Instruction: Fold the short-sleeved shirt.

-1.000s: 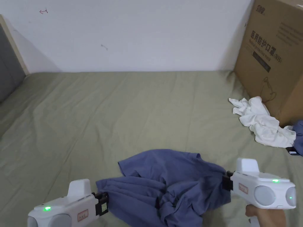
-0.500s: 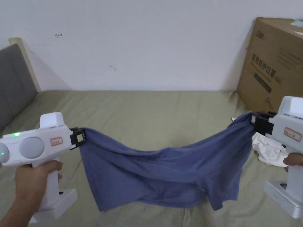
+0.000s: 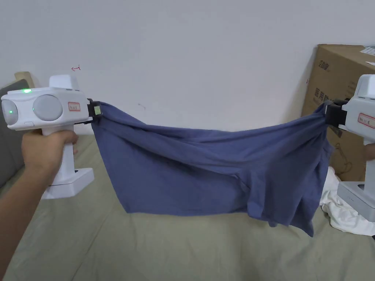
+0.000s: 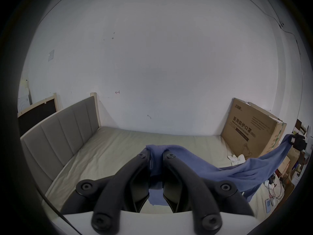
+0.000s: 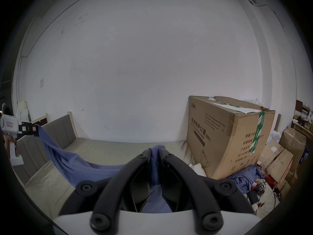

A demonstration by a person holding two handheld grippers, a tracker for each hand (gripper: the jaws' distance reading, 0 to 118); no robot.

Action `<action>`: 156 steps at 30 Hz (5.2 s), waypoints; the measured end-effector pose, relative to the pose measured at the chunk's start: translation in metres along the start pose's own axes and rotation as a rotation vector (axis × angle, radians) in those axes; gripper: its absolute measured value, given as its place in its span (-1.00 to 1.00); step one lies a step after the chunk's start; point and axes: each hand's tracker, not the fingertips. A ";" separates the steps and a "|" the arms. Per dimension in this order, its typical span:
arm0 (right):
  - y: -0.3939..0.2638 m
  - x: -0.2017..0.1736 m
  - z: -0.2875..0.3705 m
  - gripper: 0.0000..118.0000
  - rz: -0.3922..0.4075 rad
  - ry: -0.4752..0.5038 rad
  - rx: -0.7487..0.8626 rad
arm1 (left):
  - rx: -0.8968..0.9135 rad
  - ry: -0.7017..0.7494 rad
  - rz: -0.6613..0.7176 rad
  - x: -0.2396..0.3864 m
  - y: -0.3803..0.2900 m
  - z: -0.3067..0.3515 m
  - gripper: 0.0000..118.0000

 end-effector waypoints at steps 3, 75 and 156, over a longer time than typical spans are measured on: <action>-0.005 -0.002 -0.016 -0.88 -0.006 -0.011 -0.018 | -0.009 0.031 -0.033 0.001 -0.001 -0.021 -0.83; -0.199 -0.059 0.179 0.32 -0.045 -0.113 -0.060 | 0.036 0.059 0.014 0.000 -0.259 0.166 0.43; -0.253 0.000 -0.040 -0.98 -0.079 -0.059 -0.512 | -0.481 -0.088 0.003 -0.032 -0.264 -0.087 -0.97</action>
